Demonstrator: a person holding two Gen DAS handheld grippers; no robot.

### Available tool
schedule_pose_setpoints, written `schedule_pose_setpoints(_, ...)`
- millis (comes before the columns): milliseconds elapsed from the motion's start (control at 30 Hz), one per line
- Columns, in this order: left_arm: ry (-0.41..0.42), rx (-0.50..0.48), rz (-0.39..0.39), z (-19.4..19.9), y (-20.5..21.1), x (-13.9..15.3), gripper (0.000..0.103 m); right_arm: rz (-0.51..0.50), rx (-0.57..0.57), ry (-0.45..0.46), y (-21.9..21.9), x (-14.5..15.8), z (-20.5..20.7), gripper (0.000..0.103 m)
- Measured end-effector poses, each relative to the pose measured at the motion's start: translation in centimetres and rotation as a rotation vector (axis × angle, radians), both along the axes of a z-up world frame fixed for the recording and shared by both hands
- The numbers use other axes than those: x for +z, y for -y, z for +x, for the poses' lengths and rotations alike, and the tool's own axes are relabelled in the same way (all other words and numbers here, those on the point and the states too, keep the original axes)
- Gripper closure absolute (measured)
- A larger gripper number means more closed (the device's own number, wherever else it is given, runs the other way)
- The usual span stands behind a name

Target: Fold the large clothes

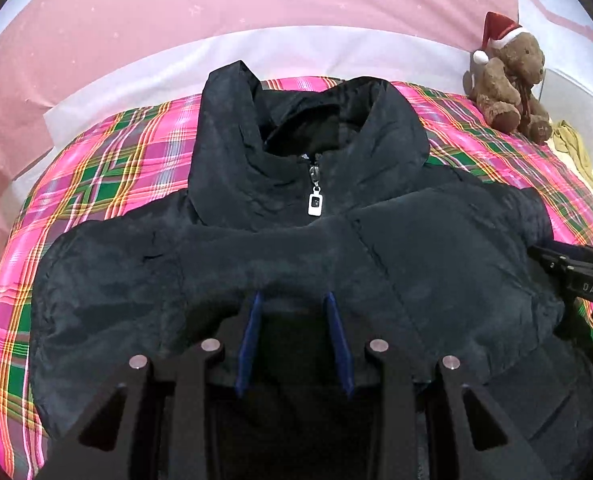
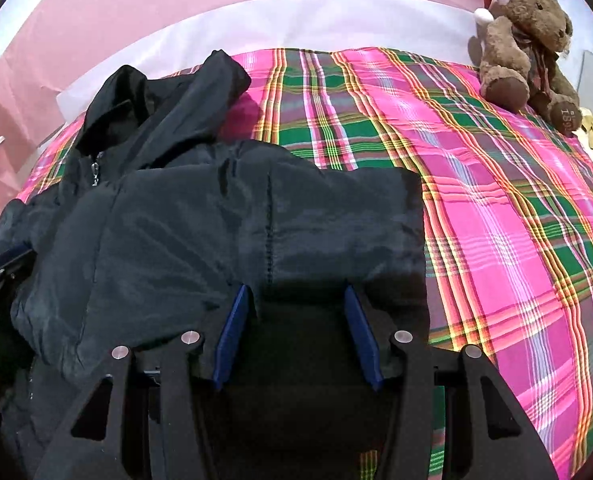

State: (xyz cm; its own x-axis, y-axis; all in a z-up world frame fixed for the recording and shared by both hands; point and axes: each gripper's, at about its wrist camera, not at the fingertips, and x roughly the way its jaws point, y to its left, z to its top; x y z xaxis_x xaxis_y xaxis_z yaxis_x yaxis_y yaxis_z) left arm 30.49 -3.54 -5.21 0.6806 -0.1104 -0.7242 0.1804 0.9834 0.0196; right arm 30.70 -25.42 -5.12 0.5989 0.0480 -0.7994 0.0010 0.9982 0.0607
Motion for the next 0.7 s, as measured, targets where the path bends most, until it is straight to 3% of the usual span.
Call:
schedule_pose_setpoints(333, 0.01, -0.003, 0.038, -0.1, 0.5, -0.1, 0.067, -0.015, 0.0, 0.005, -0.2, -0.1, 0.0, 0.052)
schedule_pose_setpoints(700, 0.024, 0.033, 0.043, -2.3, -1.0, 3.1, 0.067, -0.005, 0.007, 0.035, -1.5, 4.3, -2.6, 0.052)
